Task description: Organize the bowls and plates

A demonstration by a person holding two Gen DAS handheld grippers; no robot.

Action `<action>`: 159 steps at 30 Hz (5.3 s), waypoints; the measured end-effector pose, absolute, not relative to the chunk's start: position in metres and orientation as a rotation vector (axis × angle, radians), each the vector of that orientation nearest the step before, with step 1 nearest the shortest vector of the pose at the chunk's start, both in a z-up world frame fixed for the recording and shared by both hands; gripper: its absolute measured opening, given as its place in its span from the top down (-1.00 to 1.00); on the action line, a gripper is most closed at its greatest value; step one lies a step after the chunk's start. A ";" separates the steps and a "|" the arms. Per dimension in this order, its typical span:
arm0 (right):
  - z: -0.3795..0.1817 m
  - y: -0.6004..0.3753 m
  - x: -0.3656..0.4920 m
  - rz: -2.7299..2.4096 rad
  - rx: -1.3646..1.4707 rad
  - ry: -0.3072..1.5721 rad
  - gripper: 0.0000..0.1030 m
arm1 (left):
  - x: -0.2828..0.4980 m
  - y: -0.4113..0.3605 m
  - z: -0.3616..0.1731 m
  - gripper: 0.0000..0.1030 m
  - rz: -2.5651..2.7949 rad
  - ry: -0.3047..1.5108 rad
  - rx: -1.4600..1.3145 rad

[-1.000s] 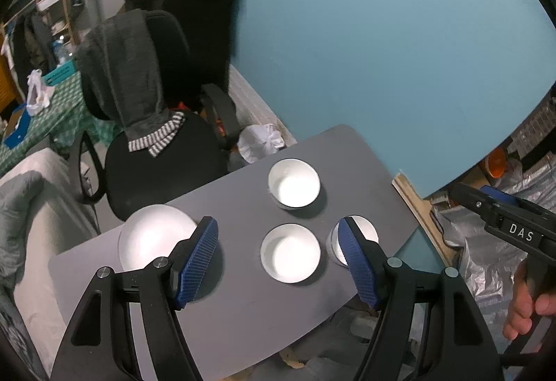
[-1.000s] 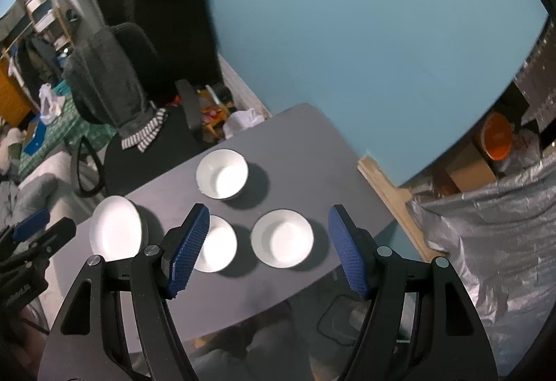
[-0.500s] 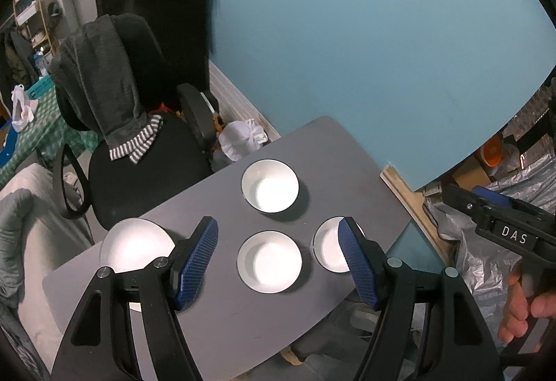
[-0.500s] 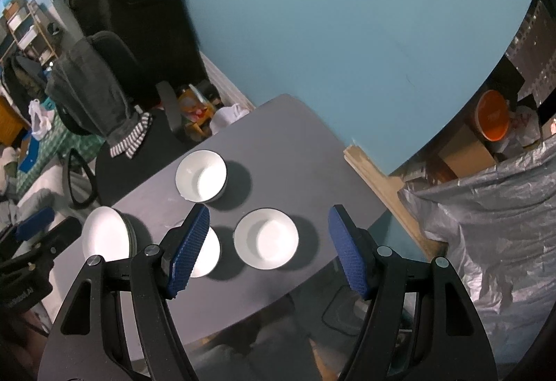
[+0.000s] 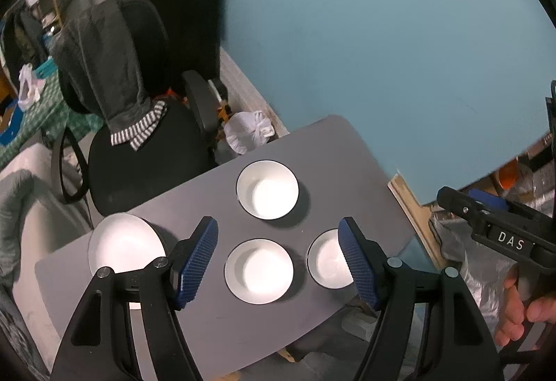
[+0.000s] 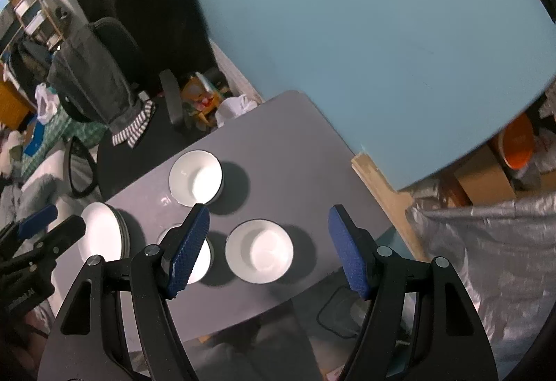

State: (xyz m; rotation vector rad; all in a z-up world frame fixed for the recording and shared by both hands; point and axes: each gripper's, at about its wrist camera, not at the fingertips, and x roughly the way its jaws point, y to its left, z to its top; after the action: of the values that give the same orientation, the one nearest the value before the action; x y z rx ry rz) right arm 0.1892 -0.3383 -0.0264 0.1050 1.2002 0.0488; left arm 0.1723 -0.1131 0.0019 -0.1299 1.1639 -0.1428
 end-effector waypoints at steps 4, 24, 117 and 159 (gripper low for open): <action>-0.033 -0.343 0.206 0.087 0.086 1.218 -0.37 | 0.181 -0.112 -0.010 -0.42 -0.100 1.186 -0.184; -0.107 -0.289 0.246 0.435 -0.104 1.333 -0.37 | 0.175 -0.082 -0.067 -0.42 0.129 1.297 -0.305; -0.256 -0.193 0.242 0.558 -0.152 1.605 0.83 | 0.149 -0.048 -0.239 0.87 0.054 1.570 -0.416; -0.227 -0.232 0.353 0.416 0.016 1.586 0.83 | 0.267 -0.090 -0.218 0.87 -0.020 1.480 -0.250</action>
State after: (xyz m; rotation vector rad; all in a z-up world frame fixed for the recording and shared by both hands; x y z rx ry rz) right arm 0.3534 -0.2317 -0.2266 0.0162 1.5856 0.4160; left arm 0.2672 -0.0904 -0.2185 -0.2495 1.4802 -0.0198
